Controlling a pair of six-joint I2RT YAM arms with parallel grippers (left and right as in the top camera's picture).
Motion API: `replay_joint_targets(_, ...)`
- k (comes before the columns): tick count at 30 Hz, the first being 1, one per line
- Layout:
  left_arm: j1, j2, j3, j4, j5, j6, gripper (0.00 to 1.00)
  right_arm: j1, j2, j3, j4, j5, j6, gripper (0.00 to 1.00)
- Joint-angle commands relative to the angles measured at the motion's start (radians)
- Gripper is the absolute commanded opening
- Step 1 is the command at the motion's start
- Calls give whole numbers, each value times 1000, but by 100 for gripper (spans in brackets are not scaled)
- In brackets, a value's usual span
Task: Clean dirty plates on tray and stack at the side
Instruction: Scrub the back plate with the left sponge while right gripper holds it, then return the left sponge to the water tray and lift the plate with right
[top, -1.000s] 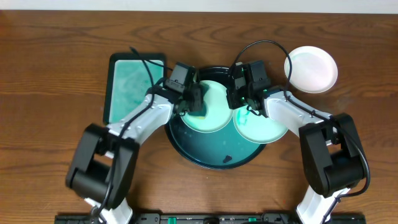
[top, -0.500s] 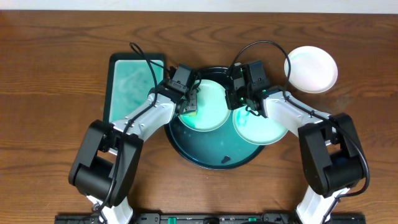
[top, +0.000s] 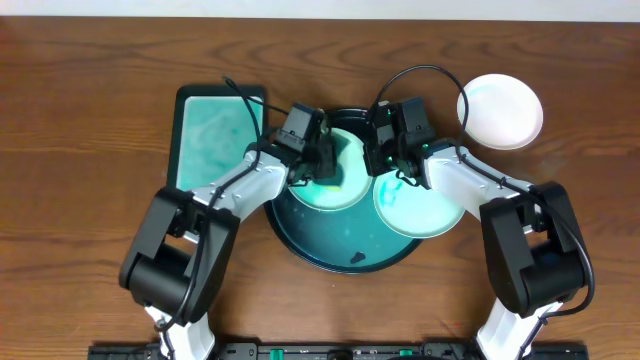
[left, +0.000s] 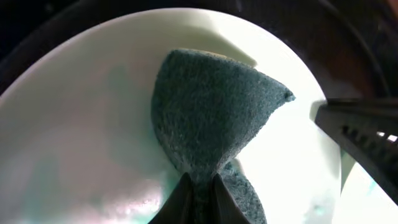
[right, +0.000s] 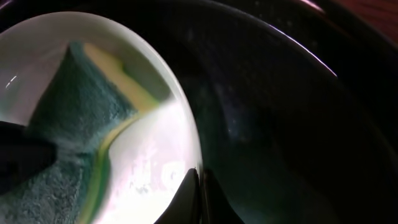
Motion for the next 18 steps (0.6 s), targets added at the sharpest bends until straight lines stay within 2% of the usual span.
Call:
replay_joint_targets(1, 15, 28, -6, -53, -9, 68, 7, 0, 3, -2, 4, -6, 10, 1)
replay_joint_targets(8, 75, -57, -5, -151, -410, 67, 7, 0, 3, -2, 5, -6, 10, 1)
replay_joint_targets(18, 96, -369, -6, -185, -441, 65, 7, 10, -18, 32, 13, 14, 3, 1)
